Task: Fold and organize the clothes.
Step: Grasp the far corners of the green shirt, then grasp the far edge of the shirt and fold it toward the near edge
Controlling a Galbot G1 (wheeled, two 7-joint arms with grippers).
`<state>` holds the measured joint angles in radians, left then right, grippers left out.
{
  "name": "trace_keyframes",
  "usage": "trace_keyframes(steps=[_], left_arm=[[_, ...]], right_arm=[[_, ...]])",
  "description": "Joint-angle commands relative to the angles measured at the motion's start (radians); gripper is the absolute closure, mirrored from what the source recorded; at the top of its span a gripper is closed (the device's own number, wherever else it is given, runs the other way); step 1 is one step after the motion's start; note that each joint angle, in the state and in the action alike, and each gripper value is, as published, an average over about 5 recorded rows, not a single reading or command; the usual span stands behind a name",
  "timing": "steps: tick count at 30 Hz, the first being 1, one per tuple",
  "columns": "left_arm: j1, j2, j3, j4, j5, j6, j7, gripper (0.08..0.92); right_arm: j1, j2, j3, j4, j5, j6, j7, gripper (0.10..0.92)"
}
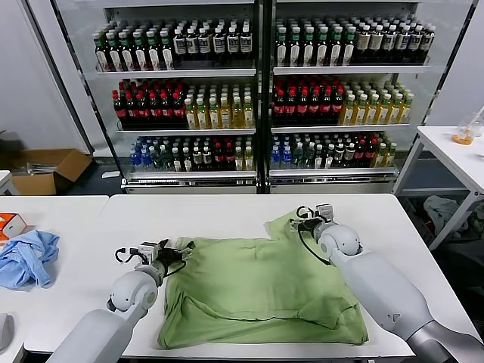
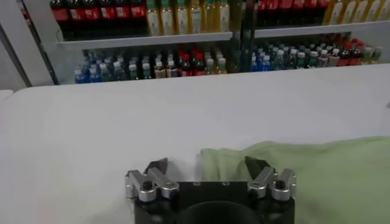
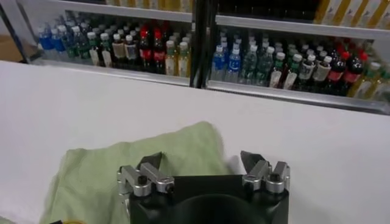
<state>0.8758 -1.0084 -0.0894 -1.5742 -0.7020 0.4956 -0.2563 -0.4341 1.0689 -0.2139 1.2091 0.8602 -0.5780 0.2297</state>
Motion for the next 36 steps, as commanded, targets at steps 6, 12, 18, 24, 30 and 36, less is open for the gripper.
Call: trace_keyframes(steps=[6,12,18,24,30,36], left_arm=[[0.008,-0.003,0.007,0.012,0.000,-0.004,0.017,0.449],[0.028,-0.009,-0.004,0.002,-0.004,-0.048,0.035,0.622],[0.051,-0.008,-0.022,-0.032,-0.028,-0.090,0.055,0.804],[0.073,0.002,-0.054,-0.074,-0.063,-0.147,0.053,0.911],[0.117,0.018,-0.090,-0.148,-0.084,-0.160,0.056,0.912],[0.193,0.037,-0.141,-0.239,-0.097,-0.167,0.059,0.912]], right_arm=[[-0.004,0.004,-0.025,-0.039,0.052,-0.006,-0.039,0.466],[-0.011,-0.003,-0.023,-0.014,0.054,-0.004,-0.053,0.640],[-0.033,-0.022,0.003,0.049,0.050,0.000,-0.051,0.813],[-0.079,-0.062,0.049,0.168,0.028,0.032,-0.047,0.920],[-0.136,-0.122,0.126,0.311,0.036,0.044,-0.034,0.920],[-0.250,-0.195,0.233,0.467,0.060,0.040,-0.019,0.920]])
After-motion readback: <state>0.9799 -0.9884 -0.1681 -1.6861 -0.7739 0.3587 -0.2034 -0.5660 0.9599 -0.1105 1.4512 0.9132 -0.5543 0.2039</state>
